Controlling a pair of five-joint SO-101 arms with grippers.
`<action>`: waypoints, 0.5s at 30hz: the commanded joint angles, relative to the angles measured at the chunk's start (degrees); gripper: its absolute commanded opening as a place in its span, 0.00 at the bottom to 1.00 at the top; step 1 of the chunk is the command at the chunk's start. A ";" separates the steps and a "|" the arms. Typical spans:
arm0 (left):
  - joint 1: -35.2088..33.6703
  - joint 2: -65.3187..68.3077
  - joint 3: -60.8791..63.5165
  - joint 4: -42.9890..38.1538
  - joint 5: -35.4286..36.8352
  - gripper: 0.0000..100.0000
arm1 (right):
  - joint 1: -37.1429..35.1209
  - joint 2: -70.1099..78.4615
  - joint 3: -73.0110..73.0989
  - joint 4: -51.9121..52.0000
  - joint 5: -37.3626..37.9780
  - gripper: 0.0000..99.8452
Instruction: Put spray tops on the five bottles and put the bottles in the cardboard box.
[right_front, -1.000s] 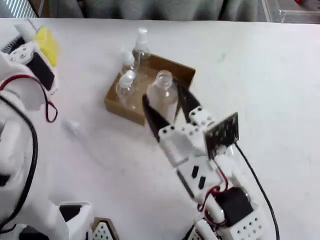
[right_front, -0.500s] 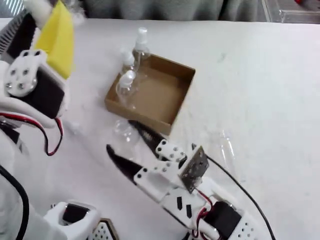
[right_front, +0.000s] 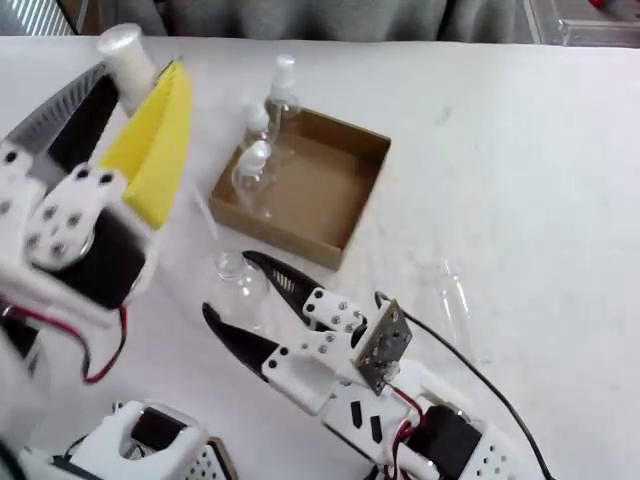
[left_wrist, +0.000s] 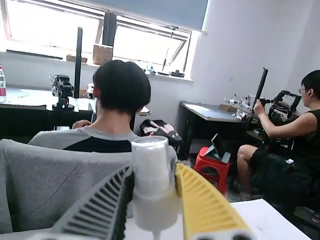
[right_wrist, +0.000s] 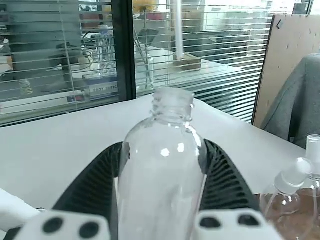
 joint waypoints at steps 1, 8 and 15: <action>0.57 -0.66 -1.76 0.26 0.00 0.02 | -0.48 -0.40 -0.26 -0.84 0.00 0.01; 0.31 -0.75 -1.76 3.87 5.19 0.02 | -0.48 -0.40 -0.26 -0.92 0.00 0.01; 0.48 -0.75 -1.67 4.40 5.54 0.02 | -0.40 -0.75 -0.26 -0.92 0.00 0.01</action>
